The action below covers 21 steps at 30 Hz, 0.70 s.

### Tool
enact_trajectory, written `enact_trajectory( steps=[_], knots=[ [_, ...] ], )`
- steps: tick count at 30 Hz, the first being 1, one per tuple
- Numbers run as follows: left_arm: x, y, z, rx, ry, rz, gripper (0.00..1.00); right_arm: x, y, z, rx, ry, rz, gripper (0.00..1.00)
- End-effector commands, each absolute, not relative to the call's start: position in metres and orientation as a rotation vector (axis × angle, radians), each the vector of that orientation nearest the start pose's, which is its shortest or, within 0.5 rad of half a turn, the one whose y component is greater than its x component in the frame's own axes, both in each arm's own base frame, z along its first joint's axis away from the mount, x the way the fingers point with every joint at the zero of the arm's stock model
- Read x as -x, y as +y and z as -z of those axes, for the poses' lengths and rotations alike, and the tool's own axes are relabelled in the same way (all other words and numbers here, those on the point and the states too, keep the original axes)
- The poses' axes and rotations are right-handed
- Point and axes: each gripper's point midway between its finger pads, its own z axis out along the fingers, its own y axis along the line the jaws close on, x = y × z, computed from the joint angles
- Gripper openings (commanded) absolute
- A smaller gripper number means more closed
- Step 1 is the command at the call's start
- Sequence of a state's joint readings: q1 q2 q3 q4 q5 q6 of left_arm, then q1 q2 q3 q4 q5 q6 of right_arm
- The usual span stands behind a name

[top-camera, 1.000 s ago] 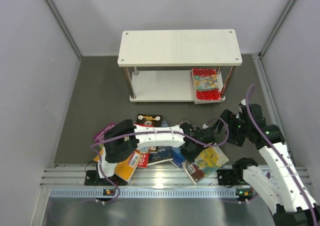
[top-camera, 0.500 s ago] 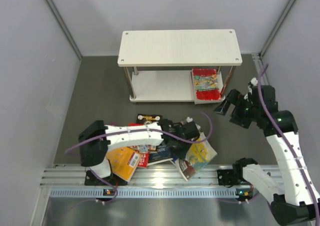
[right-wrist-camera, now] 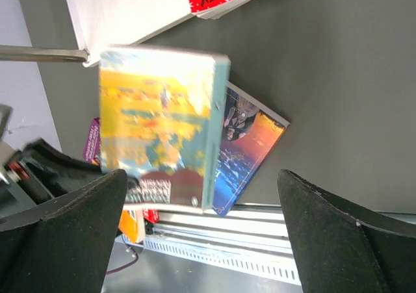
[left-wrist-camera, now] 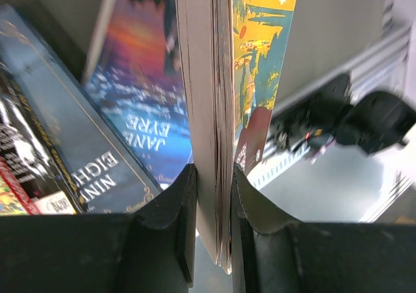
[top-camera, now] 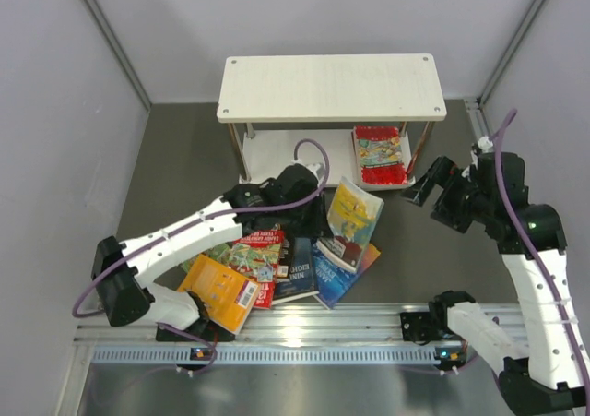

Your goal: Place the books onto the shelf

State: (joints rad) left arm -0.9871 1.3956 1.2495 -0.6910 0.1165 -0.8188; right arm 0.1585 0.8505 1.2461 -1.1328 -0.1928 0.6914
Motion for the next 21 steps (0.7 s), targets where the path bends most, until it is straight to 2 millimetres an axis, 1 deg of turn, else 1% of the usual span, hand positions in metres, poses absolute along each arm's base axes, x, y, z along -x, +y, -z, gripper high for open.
enact_trajectory(
  steps=[1,3,6,7,9,10,11,13,14,15,17,18,19,20,21],
  knots=[
    [-0.196,-0.356,-0.266,-0.170,2.385,1.108,0.00,-0.188,0.089,-0.292,-0.534,2.273,-0.664,0.98],
    [-0.211,-0.357,-0.275,-0.123,2.341,1.133,0.00,-0.187,0.089,-0.291,-0.532,2.273,-0.662,0.98],
    [-0.234,-0.363,-0.293,-0.046,2.260,1.184,0.00,-0.186,0.089,-0.289,-0.519,2.276,-0.659,0.98],
    [-0.240,-0.366,-0.293,-0.029,2.250,1.178,0.00,-0.185,0.089,-0.290,-0.517,2.272,-0.661,0.98],
    [-0.253,-0.371,-0.302,0.006,2.210,1.205,0.00,-0.185,0.089,-0.289,-0.514,2.274,-0.663,0.99],
    [-0.261,-0.372,-0.299,0.035,2.205,1.184,0.00,-0.184,0.089,-0.291,-0.512,2.267,-0.665,0.99],
    [-0.267,-0.377,-0.306,0.048,2.165,1.212,0.00,-0.183,0.089,-0.290,-0.511,2.269,-0.666,0.99],
    [-0.277,-0.380,-0.305,0.094,2.139,1.214,0.00,-0.182,0.090,-0.289,-0.506,2.272,-0.669,0.98],
    [-0.284,-0.383,-0.314,0.112,2.094,1.244,0.00,-0.182,0.090,-0.289,-0.502,2.269,-0.671,0.98],
    [-0.287,-0.384,-0.311,0.141,2.088,1.254,0.00,-0.181,0.090,-0.287,-0.505,2.275,-0.672,0.99],
    [-0.294,-0.384,-0.316,0.200,2.040,1.275,0.00,-0.179,0.091,-0.287,-0.499,2.276,-0.680,0.99],
    [-0.302,-0.383,-0.317,0.262,1.988,1.301,0.00,-0.178,0.091,-0.286,-0.496,2.277,-0.683,0.99],
    [-0.304,-0.381,-0.319,0.297,1.964,1.311,0.00,-0.178,0.092,-0.285,-0.497,2.279,-0.685,0.99],
    [-0.309,-0.379,-0.324,0.324,1.921,1.338,0.00,-0.177,0.092,-0.285,-0.496,2.278,-0.687,0.99],
    [-0.309,-0.380,-0.318,0.361,1.907,1.370,0.00,-0.176,0.093,-0.282,-0.496,2.286,-0.691,0.99]
  ],
)
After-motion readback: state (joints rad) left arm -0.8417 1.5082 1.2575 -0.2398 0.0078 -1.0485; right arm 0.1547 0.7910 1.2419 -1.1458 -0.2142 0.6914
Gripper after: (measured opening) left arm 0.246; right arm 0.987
